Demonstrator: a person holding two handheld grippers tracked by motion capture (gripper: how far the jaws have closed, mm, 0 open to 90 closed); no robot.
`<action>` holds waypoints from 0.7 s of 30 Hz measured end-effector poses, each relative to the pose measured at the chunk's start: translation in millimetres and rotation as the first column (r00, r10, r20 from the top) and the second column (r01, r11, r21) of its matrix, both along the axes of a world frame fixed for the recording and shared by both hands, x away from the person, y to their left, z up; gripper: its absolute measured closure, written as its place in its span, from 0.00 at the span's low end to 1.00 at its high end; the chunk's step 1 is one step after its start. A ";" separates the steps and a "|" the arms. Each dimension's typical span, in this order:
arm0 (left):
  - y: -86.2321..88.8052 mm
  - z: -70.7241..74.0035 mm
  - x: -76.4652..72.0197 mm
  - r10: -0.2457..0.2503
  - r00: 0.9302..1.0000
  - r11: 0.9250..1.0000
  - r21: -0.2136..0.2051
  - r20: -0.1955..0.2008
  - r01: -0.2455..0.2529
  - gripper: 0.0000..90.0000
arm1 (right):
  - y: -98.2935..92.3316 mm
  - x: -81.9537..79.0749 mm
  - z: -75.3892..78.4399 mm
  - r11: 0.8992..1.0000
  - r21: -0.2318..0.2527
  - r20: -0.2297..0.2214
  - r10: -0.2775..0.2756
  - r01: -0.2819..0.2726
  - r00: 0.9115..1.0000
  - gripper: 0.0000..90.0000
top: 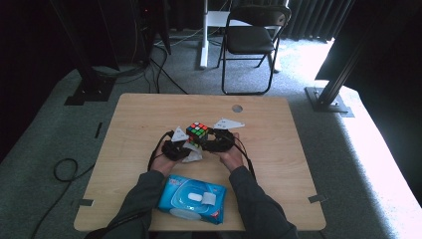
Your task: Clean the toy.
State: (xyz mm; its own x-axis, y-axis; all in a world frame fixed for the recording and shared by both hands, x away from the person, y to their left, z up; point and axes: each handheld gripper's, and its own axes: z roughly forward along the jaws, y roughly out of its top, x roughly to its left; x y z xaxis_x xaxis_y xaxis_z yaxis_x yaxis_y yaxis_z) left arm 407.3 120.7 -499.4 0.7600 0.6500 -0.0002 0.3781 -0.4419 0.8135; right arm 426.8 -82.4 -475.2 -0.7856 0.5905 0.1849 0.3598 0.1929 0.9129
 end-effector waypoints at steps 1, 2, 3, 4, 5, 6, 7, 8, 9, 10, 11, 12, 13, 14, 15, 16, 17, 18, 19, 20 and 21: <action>-0.8 0.5 -1.1 -0.012 1.000 1.000 -0.002 0.006 0.012 0.91 | -0.1 0.3 0.3 1.000 0.002 0.001 0.000 0.000 1.000 0.38; -1.6 0.8 -1.9 -0.020 1.000 1.000 -0.006 0.012 0.020 0.91 | -0.3 0.4 0.8 1.000 0.002 0.002 0.000 0.000 1.000 0.38; -1.8 1.2 -2.5 -0.027 0.999 1.000 -0.012 0.021 0.027 0.91 | -0.5 0.3 1.4 1.000 0.004 -0.001 -0.001 0.001 1.000 0.38; -1.8 1.7 -3.1 -0.032 0.999 0.999 -0.021 0.025 0.033 0.91 | -0.9 0.3 2.0 1.000 0.010 -0.005 -0.002 0.002 1.000 0.38; -1.9 2.3 -3.6 -0.036 0.999 0.999 -0.027 0.029 0.037 0.91 | -1.6 0.8 2.4 1.000 0.016 -0.002 -0.002 0.002 1.000 0.38; -2.0 2.7 -3.9 -0.041 0.999 0.999 -0.030 0.033 0.042 0.91 | -2.0 0.9 2.9 1.000 0.019 -0.004 -0.002 0.003 1.000 0.38; -2.0 3.1 -4.3 -0.045 0.998 0.999 -0.029 0.036 0.046 0.91 | -2.3 0.9 3.4 1.000 0.019 -0.003 -0.004 0.004 1.000 0.38; -1.8 3.3 -4.5 -0.048 0.998 0.998 -0.031 0.039 0.049 0.91 | -2.4 1.1 3.7 1.000 0.019 -0.001 -0.003 0.003 1.000 0.38; -1.7 3.4 -4.6 -0.048 0.998 0.998 -0.032 0.041 0.050 0.91 | -2.5 1.0 4.0 1.000 0.019 -0.002 -0.003 0.003 1.000 0.38; -1.7 3.3 -4.6 -0.048 0.998 0.998 -0.030 0.042 0.049 0.91 | -2.5 1.0 4.2 1.000 0.019 -0.001 -0.004 0.004 1.000 0.38; -1.7 3.1 -4.6 -0.045 0.998 0.999 -0.027 0.043 0.046 0.91 | -2.4 0.9 4.1 1.000 0.018 -0.001 -0.004 0.004 1.000 0.38; -1.6 2.9 -4.5 -0.041 0.998 0.999 -0.024 0.044 0.042 0.91 | -2.3 0.8 4.0 1.000 0.017 -0.001 -0.004 0.004 1.000 0.38; -1.1 2.6 -4.1 -0.036 0.998 0.999 -0.026 0.044 0.037 0.91 | -2.2 0.8 3.8 1.000 0.017 -0.002 -0.005 0.005 1.000 0.38; -0.2 2.3 -3.6 -0.031 0.999 0.999 -0.032 0.042 0.033 0.91 | -2.2 0.8 3.7 1.000 0.018 -0.003 -0.005 0.005 1.000 0.38; 1.5 2.1 -2.7 -0.029 0.999 0.999 -0.040 0.037 0.031 0.91 | -2.2 0.7 3.7 1.000 0.020 -0.004 -0.005 0.005 1.000 0.38; 3.1 1.5 -1.7 -0.022 0.999 0.998 -0.052 0.033 0.024 0.90 | -2.3 0.5 3.8 1.000 0.020 -0.004 -0.004 0.004 1.000 0.38; 4.7 0.9 -0.7 -0.013 0.999 0.998 -0.060 0.033 0.015 0.89 | -2.4 0.4 4.0 1.000 0.020 -0.001 -0.003 0.003 1.000 0.38; 6.7 0.5 0.3 -0.004 1.000 0.998 -0.067 0.031 0.007 0.89 | -2.5 0.4 4.3 1.000 0.019 0.000 -0.002 0.002 1.000 0.38; 8.6 0.2 1.2 0.006 1.000 0.997 -0.073 0.029 -0.004 0.89 | -2.7 0.4 4.5 1.000 0.019 0.000 -0.001 0.001 1.000 0.38; 10.4 0.0 2.2 0.015 1.000 0.997 -0.079 0.027 -0.013 0.89 | -2.8 0.3 4.6 1.000 0.021 0.000 0.000 0.000 1.000 0.38; 11.9 -0.2 2.8 0.025 0.999 0.996 -0.085 0.026 -0.023 0.89 | -2.9 0.2 4.8 1.000 0.020 0.001 0.001 -0.001 1.000 0.38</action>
